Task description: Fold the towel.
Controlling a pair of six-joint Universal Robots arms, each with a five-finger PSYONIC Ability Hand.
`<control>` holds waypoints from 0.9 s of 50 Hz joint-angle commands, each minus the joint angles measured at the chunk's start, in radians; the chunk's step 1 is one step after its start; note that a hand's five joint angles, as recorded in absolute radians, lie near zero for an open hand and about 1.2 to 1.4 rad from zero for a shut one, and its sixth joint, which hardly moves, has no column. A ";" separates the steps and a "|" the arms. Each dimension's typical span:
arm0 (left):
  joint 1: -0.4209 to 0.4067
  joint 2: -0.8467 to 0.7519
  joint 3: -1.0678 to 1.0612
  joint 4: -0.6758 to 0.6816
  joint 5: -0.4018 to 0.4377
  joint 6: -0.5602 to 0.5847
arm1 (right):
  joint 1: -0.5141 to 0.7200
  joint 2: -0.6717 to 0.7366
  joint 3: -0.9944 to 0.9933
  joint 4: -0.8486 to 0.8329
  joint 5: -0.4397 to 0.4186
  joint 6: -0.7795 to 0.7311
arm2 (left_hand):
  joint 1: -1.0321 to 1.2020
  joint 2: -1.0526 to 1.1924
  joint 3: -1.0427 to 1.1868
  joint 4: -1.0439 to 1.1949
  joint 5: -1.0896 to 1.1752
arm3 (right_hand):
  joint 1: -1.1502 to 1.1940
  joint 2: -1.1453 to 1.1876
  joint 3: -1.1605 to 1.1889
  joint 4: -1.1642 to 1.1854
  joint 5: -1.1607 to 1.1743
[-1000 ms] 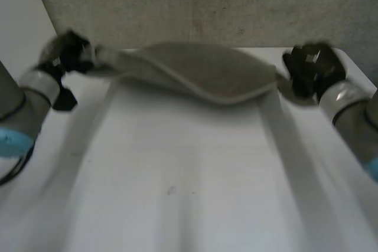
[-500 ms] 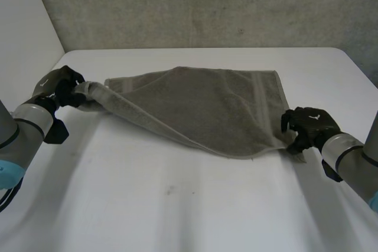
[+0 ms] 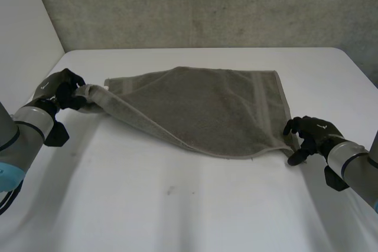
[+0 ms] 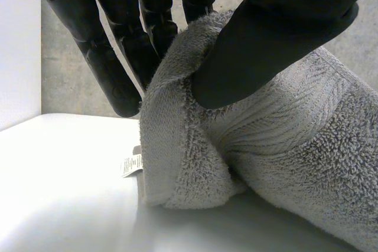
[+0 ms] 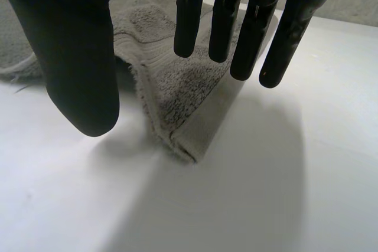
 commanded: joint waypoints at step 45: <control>0.005 0.250 -0.167 -0.529 0.000 0.267 | -0.102 -0.456 0.006 0.502 0.016 -0.819 | 0.211 0.179 0.181 0.178 0.185 | 0.923 0.863 0.868 0.868 0.869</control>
